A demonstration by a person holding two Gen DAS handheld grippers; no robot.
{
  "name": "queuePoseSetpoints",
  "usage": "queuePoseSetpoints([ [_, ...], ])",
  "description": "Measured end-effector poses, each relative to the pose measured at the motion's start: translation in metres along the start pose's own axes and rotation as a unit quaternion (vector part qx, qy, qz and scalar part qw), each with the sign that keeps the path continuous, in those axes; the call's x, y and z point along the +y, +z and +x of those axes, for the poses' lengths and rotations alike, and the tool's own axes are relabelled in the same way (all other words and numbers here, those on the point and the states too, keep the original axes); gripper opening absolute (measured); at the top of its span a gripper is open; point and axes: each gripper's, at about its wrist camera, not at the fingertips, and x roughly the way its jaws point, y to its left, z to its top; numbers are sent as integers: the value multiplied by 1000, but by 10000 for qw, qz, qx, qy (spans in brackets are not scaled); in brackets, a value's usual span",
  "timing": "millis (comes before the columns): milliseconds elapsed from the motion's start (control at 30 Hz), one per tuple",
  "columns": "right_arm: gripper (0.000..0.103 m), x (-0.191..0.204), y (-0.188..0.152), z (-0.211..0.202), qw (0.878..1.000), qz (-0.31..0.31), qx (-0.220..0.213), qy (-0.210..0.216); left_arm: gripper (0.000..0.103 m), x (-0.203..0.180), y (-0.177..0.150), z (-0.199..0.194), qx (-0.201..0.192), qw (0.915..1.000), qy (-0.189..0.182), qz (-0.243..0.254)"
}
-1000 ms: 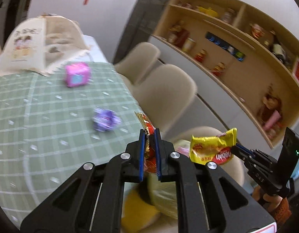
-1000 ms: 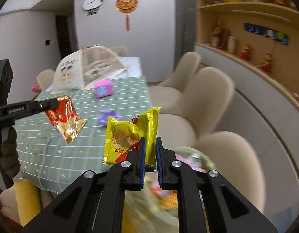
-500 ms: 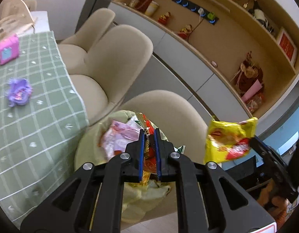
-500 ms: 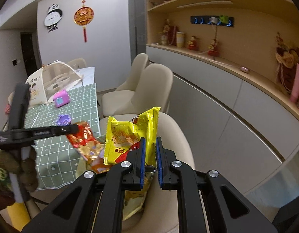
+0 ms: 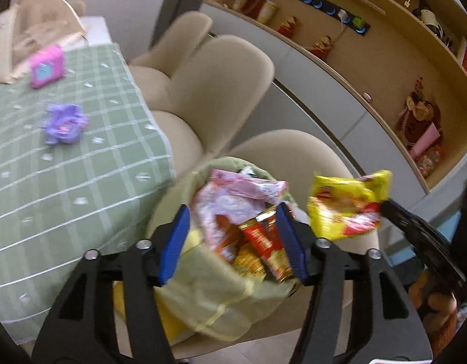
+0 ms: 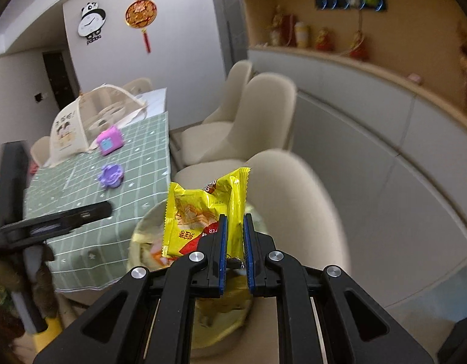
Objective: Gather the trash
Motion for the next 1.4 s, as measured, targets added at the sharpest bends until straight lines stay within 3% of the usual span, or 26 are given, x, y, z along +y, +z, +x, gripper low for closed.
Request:
queuePoseSetpoints([
  [133,12,17,-3,49,9987,-35,437,271,71,12,-16,-38,-128,9992,359,-140],
  [333,12,36,-20,110,9938,-255,1077,129,82,36,-49,-86,-260,9938,993,-426],
  [500,15,38,-26,114,9944,-192,1027,152,83,52,-65,-105,-379,9872,1449,-556],
  [667,31,37,-25,85,9978,-179,646,10,83,54,-82,-131,-640,9822,1699,-482],
  [800,31,39,-26,52,9991,-51,408,71,83,44,-101,-157,-890,9763,1940,-352],
  [900,31,49,-34,10,9994,-73,180,277,83,26,-123,-180,-1115,9675,2270,-78],
  [1067,31,92,-64,-72,9963,-609,-208,574,83,-8,-157,-211,-1357,9538,2671,211],
  [1200,31,123,-98,-122,9907,-971,-309,901,83,-31,-182,-235,-1544,9471,2797,303],
  [1400,31,146,-136,-168,9851,-1337,-423,990,83,-57,-214,-260,-1665,9408,2945,198],
])
